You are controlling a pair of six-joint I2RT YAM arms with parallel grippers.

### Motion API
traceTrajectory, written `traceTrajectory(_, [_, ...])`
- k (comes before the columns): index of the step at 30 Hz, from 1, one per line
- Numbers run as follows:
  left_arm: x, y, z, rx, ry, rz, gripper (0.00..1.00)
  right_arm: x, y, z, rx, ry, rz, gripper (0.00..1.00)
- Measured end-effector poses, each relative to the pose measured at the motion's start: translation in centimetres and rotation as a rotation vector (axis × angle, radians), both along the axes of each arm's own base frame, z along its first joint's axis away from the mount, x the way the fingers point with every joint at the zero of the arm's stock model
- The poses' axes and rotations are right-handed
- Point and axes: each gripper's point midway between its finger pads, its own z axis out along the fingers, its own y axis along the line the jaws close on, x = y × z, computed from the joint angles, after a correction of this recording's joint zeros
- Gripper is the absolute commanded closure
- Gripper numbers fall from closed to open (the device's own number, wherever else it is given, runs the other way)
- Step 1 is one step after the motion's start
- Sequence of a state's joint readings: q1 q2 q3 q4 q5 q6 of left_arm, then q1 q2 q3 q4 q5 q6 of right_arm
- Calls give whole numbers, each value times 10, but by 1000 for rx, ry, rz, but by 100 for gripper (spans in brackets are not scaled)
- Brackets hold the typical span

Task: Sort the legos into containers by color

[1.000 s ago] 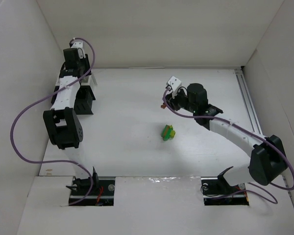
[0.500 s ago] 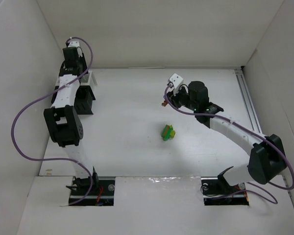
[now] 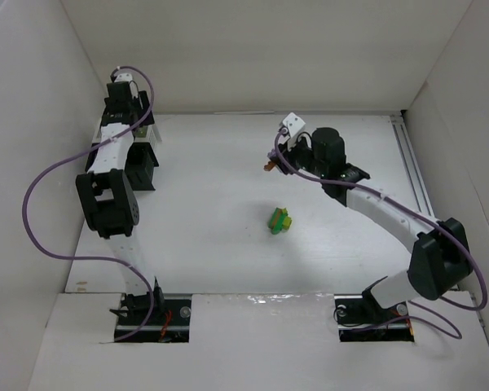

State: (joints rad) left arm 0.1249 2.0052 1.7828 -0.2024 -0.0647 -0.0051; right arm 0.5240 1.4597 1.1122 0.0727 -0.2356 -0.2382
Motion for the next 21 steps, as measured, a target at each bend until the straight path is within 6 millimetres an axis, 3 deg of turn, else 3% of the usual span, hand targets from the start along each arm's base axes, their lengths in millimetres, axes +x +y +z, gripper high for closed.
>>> traceTrajectory(4, [5, -16, 14, -60, -59, -65, 34, 2, 2, 0, 41, 40, -1, 100])
traceTrajectory(7, [-11, -45, 32, -142, -119, -199, 34, 7, 3, 6, 109, 98, -7, 100])
traceTrajectory(13, [-72, -135, 115, -279, -285, -603, 36, 45, -8, 35, 360, 255, -104, 100])
traceTrajectory(15, [-96, -166, 132, -300, -330, -717, 36, 54, -8, 39, 453, 334, -131, 100])
traceTrajectory(21, [-169, -262, 126, -384, -330, -981, 32, 73, -2, 43, 710, 555, -261, 100])
